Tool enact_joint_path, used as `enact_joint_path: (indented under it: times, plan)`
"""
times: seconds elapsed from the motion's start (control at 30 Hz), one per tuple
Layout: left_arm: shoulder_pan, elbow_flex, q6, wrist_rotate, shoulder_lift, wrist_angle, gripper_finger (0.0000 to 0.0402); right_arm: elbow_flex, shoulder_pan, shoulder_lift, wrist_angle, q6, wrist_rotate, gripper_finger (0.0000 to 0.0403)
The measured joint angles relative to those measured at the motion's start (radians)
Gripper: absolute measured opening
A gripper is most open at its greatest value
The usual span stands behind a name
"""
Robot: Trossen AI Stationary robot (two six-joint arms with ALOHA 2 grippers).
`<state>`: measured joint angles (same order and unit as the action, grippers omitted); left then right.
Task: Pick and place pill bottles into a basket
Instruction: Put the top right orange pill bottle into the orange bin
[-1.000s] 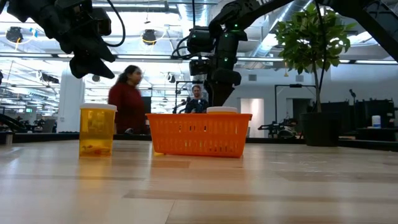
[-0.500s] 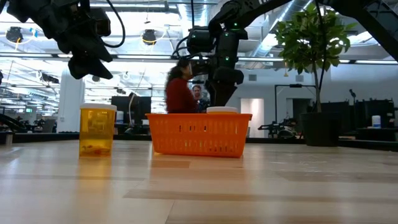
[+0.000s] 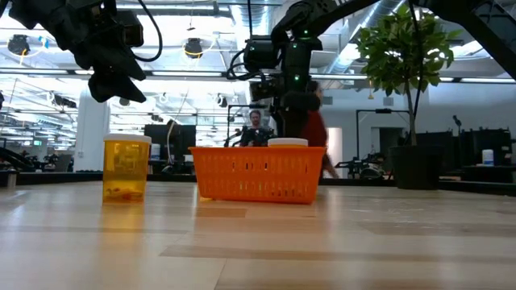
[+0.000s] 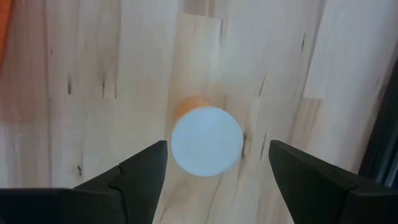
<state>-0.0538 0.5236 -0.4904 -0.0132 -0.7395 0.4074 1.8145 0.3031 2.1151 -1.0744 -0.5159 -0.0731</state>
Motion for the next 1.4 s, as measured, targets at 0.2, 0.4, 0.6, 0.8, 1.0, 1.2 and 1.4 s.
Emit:
enact_joint_path:
  times: [0.2,0.4,0.6,0.8,1.0,1.2,1.4]
  plan:
    - [0.0,0.0,0.0,0.001,0.0,-0.001,0.0236,0.0,0.006,0.0,-0.005,0.0,-0.001,0.0276]
    - [0.0,0.0,0.0,0.001,0.0,-0.001,0.0236,0.0,0.006,0.0,0.004,0.001,-0.008,0.0276]
    - [0.0,0.0,0.0,0.002,0.0,-0.001,0.0236,0.0,0.006,0.0,0.004,0.001,-0.008,0.0276]
    - [0.0,0.0,0.016,0.002,0.0,-0.001,0.0236,0.0,0.006,0.0,0.002,0.001,-0.009,0.0276]
    - [0.0,0.0,0.01,0.002,0.0,0.001,0.0236,-0.001,0.006,0.0,-0.003,0.001,-0.009,0.0276]
    - [0.0,0.0,0.002,0.002,0.0,0.004,0.0236,-0.001,0.006,0.0,-0.003,0.001,-0.008,0.0276]
    - [0.0,0.0,-0.002,0.002,0.0,0.005,0.0236,-0.001,0.006,0.0,-0.012,0.001,-0.008,0.0276]
